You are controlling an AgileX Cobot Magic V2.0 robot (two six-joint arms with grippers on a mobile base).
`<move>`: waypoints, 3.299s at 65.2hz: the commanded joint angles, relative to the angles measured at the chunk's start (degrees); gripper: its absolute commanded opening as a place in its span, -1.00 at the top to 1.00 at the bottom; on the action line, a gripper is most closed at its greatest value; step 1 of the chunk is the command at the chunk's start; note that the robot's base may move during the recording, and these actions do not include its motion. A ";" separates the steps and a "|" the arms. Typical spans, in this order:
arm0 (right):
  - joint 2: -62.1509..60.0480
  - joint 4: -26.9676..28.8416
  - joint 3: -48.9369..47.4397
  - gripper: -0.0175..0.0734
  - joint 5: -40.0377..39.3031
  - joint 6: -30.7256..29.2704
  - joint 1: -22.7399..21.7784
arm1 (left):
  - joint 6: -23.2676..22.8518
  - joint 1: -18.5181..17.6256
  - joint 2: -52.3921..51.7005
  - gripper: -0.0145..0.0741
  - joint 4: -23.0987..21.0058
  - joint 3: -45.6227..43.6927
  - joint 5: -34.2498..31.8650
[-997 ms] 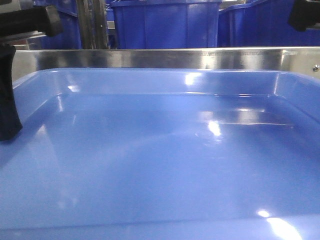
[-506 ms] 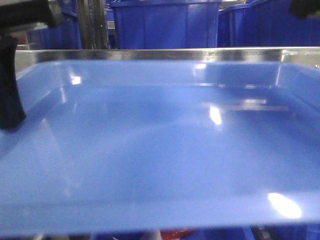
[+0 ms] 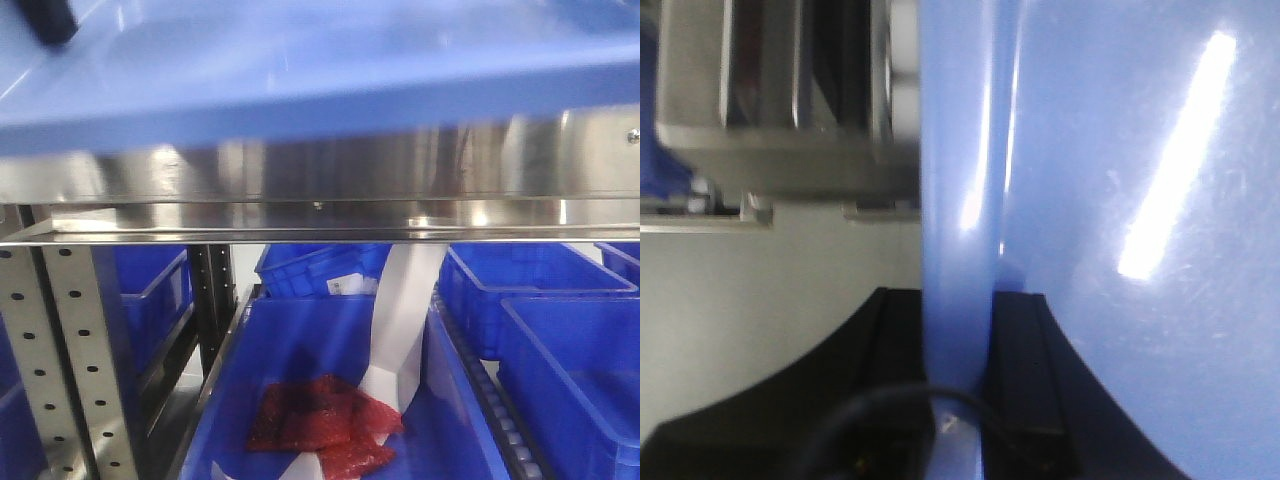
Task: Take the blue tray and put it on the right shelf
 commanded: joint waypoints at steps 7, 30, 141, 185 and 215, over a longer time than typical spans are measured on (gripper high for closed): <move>7.74 4.04 -13.48 0.19 -6.59 -3.92 -3.92 | 2.80 3.79 6.04 0.78 -2.35 -12.10 -5.78; 23.15 5.78 -32.63 0.19 -6.10 -8.28 -9.03 | 5.61 7.80 17.22 0.31 -3.79 -28.87 -10.07; 34.42 0.70 -36.13 0.46 -9.68 -11.71 -14.66 | 5.61 13.51 26.44 0.77 1.11 -29.96 -12.43; 5.46 5.57 -8.04 0.50 -35.65 -16.46 -5.72 | 2.17 3.60 4.71 0.78 3.71 -10.44 -22.95; -25.19 5.15 32.58 0.50 -65.63 -21.45 -5.11 | 2.41 -0.34 -25.33 0.78 6.24 33.22 -62.43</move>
